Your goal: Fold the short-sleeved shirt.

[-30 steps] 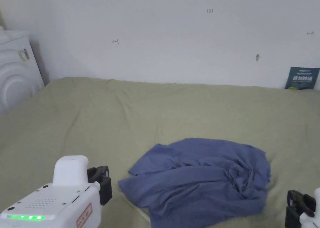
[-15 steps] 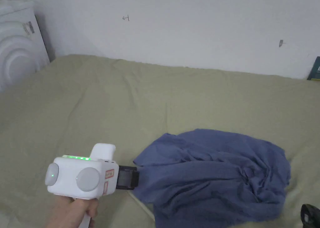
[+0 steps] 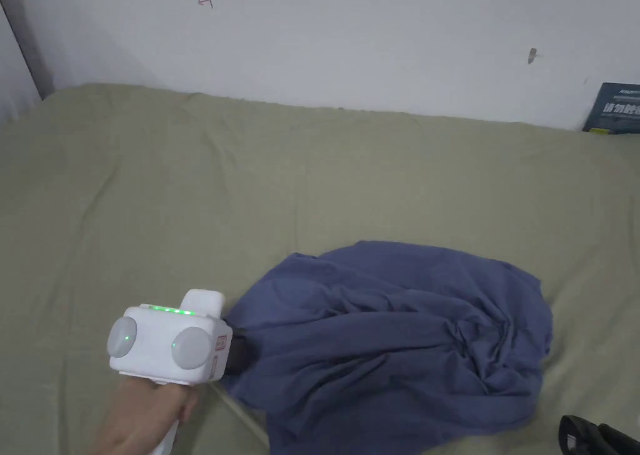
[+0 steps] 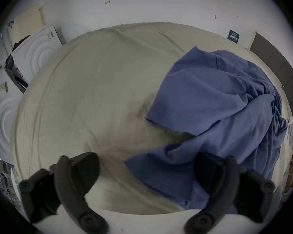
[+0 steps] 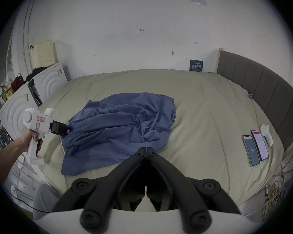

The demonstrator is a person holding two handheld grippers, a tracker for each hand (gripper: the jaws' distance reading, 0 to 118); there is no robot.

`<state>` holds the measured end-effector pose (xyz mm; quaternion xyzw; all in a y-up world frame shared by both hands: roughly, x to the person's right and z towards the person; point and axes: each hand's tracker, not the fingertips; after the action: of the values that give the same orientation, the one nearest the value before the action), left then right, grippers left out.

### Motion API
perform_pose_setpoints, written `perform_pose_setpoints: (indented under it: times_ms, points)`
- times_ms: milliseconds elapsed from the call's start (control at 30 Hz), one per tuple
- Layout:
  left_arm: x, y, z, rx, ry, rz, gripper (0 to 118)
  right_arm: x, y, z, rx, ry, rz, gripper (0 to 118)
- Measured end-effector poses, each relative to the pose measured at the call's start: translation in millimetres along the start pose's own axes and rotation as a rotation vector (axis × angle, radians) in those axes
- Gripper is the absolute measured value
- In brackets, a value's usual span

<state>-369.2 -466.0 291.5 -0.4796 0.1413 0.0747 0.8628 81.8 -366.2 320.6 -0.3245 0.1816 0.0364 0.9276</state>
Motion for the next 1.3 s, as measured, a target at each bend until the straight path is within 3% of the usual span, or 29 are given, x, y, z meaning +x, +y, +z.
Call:
perform_pose_setpoints:
  times_ms: [67,100,333,500,667,700,733,767,800,933,1033,1100,1133,1167,1200,1233,1267,1300]
  points:
    - [0.8,-0.7,8.0,0.002,-0.013,-0.016,19,3.6,1.0,1.8,-0.002,-0.001,-0.009,0]
    - [3.5,-1.3,10.7,-0.005,-0.065,0.007,0,5.4,1.9,2.3,-0.001,-0.002,-0.013,0]
    - [8.9,-8.4,26.4,0.011,-0.107,0.023,0,24.4,47.4,-32.2,0.014,-0.005,0.062,0]
    - [4.6,-7.8,16.6,-0.003,-0.112,0.035,0,40.8,119.7,-115.2,-0.027,0.008,0.117,0]
    - [2.0,-9.5,13.2,-0.007,-0.126,0.043,0,44.8,185.3,-213.6,-0.105,0.005,0.22,1]
    - [2.1,-9.4,13.0,-0.007,-0.129,0.04,0,44.4,195.1,-231.3,-0.12,0.012,0.224,19]
    - [2.1,-9.4,13.0,-0.01,-0.129,0.042,0,41.8,203.5,-249.2,-0.144,0.03,0.241,61]
    - [1.8,-9.7,11.5,-0.008,-0.131,0.042,0,37.4,210.6,-267.8,-0.187,0.033,0.273,113]
    - [1.1,-9.4,11.0,-0.008,-0.139,0.038,0,36.7,214.5,-285.8,-0.243,0.05,0.289,118]
    - [0.0,-8.7,7.0,-0.016,-0.149,0.037,0,18.3,209.5,-331.4,-0.329,0.049,0.388,117]
    - [0.7,-8.0,4.0,-0.021,-0.151,0.036,0,10.2,194.3,-357.5,-0.404,0.061,0.391,116]
    - [1.1,-7.2,2.4,-0.021,-0.15,0.031,0,3.9,183.2,-372.7,-0.46,0.009,0.443,113]
    - [1.1,-6.8,1.4,-0.023,-0.152,0.03,0,3.2,175.7,-377.8,-0.467,-0.014,0.481,104]
    - [1.5,-7.2,1.1,-0.025,-0.152,0.03,0,1.9,169.9,-381.0,-0.46,-0.058,0.514,69]
    - [1.8,-6.9,0.2,-0.029,-0.153,0.03,0,1.2,169.0,-376.9,-0.448,0.057,0.448,51]
    - [2.5,-6.8,-0.5,-0.031,-0.151,0.029,0,-3.1,169.7,-373.3,-0.455,0.049,0.398,36]
    - [4.0,-7.0,-1.5,-0.033,-0.147,0.023,0,-9.1,169.4,-368.9,-0.445,0.045,0.411,15]
    - [4.9,-7.4,-2.8,-0.035,-0.142,0.007,0,-15.0,168.4,-365.3,-0.433,0.03,0.446,10]
